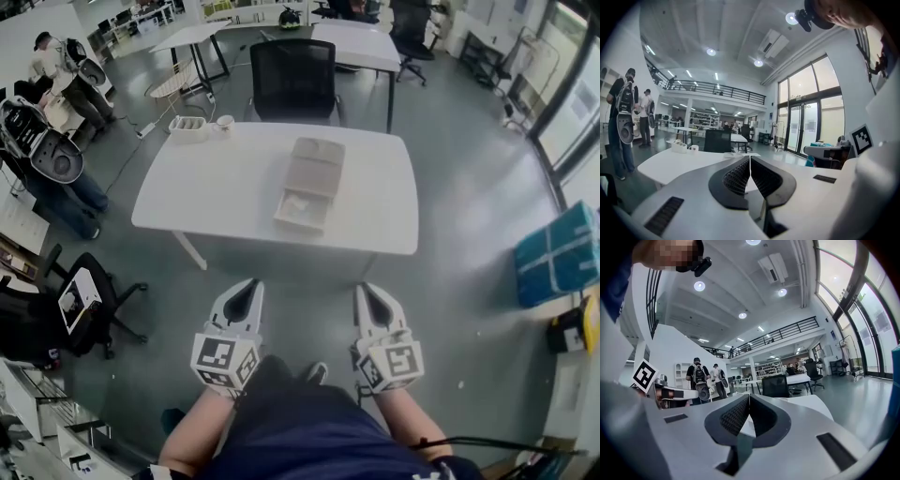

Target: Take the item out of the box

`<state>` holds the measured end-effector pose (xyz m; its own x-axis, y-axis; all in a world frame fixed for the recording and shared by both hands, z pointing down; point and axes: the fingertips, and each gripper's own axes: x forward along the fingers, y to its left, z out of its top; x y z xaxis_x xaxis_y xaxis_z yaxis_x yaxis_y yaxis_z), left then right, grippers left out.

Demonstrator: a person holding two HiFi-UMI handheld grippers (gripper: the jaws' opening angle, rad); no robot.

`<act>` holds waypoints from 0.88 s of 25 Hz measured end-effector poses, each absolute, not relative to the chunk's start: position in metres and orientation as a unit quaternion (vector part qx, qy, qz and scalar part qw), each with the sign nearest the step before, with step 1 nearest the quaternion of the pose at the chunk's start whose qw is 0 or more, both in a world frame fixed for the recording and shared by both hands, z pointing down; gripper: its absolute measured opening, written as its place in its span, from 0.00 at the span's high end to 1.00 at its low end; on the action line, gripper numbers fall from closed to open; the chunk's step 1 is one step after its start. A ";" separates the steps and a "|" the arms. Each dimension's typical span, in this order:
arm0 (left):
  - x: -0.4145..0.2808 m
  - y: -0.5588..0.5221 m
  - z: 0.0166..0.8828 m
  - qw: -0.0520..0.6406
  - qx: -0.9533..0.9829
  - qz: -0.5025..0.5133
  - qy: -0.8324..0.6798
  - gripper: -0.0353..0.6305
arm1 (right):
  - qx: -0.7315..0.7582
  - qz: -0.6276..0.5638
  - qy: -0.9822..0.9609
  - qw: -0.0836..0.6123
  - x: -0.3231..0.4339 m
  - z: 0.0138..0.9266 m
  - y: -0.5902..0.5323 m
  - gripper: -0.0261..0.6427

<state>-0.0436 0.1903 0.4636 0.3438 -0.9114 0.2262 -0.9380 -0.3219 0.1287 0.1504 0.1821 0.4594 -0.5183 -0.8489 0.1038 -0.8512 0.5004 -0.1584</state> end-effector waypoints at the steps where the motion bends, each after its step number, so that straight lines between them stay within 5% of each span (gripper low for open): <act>1: -0.043 0.190 0.464 0.120 0.809 0.056 -0.573 0.90 | 0.489 0.094 -0.867 0.007 0.152 0.460 0.180 0.94; 22: -0.093 0.016 0.501 0.153 0.836 0.065 -0.523 0.90 | 0.520 0.103 -0.846 0.060 0.089 0.492 0.027 0.94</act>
